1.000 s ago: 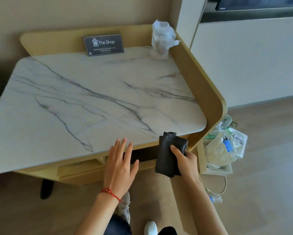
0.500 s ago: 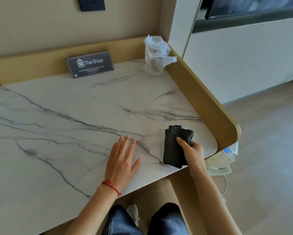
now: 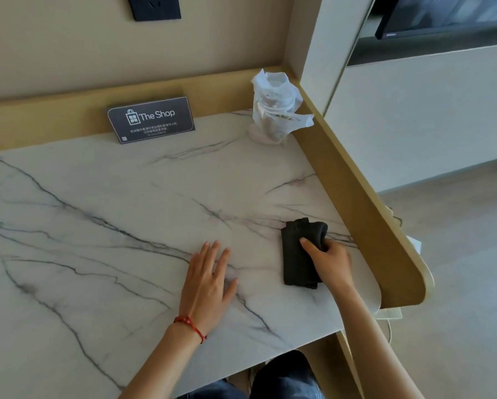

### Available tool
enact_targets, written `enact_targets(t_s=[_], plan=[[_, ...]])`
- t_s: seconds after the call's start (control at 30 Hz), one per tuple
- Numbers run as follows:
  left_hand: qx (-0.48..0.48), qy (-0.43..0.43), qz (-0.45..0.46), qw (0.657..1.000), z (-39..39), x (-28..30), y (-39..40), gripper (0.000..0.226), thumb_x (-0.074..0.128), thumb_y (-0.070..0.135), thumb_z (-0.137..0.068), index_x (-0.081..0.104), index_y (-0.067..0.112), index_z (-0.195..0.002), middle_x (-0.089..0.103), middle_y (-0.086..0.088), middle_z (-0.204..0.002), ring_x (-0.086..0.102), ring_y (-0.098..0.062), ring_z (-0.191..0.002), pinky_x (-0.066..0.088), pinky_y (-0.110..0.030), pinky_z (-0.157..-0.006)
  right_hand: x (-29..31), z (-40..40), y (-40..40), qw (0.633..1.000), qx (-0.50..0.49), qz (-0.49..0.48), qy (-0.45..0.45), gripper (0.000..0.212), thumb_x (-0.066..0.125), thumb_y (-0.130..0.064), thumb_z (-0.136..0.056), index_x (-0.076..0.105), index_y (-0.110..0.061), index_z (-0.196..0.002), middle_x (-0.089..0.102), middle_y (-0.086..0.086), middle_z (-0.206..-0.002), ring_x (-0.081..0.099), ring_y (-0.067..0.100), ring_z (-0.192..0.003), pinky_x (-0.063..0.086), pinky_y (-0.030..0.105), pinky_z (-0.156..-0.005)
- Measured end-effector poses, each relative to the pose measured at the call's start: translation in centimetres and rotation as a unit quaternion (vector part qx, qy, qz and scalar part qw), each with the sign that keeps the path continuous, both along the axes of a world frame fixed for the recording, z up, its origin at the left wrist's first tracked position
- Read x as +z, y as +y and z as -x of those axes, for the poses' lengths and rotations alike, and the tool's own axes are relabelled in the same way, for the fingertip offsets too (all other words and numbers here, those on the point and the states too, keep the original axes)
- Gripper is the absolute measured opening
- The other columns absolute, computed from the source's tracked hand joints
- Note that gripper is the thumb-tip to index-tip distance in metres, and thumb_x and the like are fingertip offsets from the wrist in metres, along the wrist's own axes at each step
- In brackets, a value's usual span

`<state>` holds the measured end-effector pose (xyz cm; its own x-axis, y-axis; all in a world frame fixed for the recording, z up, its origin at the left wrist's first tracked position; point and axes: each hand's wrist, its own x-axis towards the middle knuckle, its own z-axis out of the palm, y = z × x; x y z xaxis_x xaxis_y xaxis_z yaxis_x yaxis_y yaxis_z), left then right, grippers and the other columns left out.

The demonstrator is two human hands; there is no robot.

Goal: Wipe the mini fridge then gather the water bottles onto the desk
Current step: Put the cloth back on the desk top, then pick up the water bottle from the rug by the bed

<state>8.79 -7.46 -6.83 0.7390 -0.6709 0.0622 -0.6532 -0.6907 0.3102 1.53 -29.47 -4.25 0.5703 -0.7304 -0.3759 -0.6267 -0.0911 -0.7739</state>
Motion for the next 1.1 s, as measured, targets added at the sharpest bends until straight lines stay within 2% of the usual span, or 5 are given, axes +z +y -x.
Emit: enact_targets(t_s=[0.23, 0.53, 0.63, 0.77, 1.1], plan=[[0.025, -0.011, 0.003, 1.0, 0.0, -0.6, -0.5, 0.055, 0.043, 0.036, -0.079, 0.06, -0.002, -0.116, 0.057, -0.026, -0.124, 0.054, -0.042, -0.115, 0.039, -0.048, -0.1, -0.9, 0.0, -0.3, 0.979, 0.054, 0.172, 0.097, 0.035, 0.057, -0.048, -0.082, 0.054, -0.014, -0.076, 0.057, 0.005, -0.071, 0.052, 0.02, -0.06, 0.032, 0.027, -0.046], [-0.023, -0.014, 0.014, 1.0, 0.5, -0.2, -0.2, 0.052, 0.067, 0.027, -0.075, 0.06, -0.003, -0.117, 0.057, -0.027, -0.124, 0.053, -0.044, -0.116, 0.042, -0.058, -0.092, -0.1, 2.5, 0.9, 0.982, 0.034, 0.178, 0.045, 0.059, 0.057, -0.046, -0.083, 0.042, -0.013, -0.13, 0.06, 0.01, -0.115, 0.056, 0.025, -0.099, 0.047, 0.034, -0.074], [-0.056, -0.013, 0.015, 0.998, 0.8, 0.1, 0.2, 0.052, 0.051, 0.034, -0.08, 0.059, -0.002, -0.117, 0.057, -0.027, -0.124, 0.053, -0.043, -0.116, 0.043, -0.058, -0.092, 0.0, 4.5, 2.5, 0.976, 0.038, 0.212, 0.041, 0.054, 0.057, -0.043, -0.085, 0.045, -0.013, -0.128, 0.058, 0.01, -0.12, 0.054, 0.025, -0.105, 0.045, 0.035, -0.081], [-0.095, -0.004, 0.033, 0.995, 1.4, 0.0, 0.8, 0.052, 0.06, 0.028, -0.077, 0.058, -0.003, -0.118, 0.056, -0.028, -0.124, 0.052, -0.044, -0.117, 0.041, -0.057, -0.094, -0.3, 7.6, 5.5, 0.965, 0.01, 0.259, 0.034, 0.048, 0.055, -0.043, -0.086, 0.048, -0.018, -0.126, 0.054, 0.006, -0.129, 0.049, 0.024, -0.115, 0.043, 0.038, -0.091], [-0.188, -0.002, 0.038, 0.981, 6.5, 1.2, 1.8, 0.054, 0.046, 0.035, -0.085, 0.056, -0.004, -0.12, 0.053, -0.029, -0.127, 0.047, -0.045, -0.121, 0.042, -0.057, -0.097, -1.1, 17.3, 11.7, 0.954, -0.061, 0.286, 0.064, 0.046, 0.056, -0.038, -0.087, 0.049, -0.016, -0.127, 0.051, 0.009, -0.134, 0.044, 0.029, -0.124, 0.036, 0.048, -0.101]])
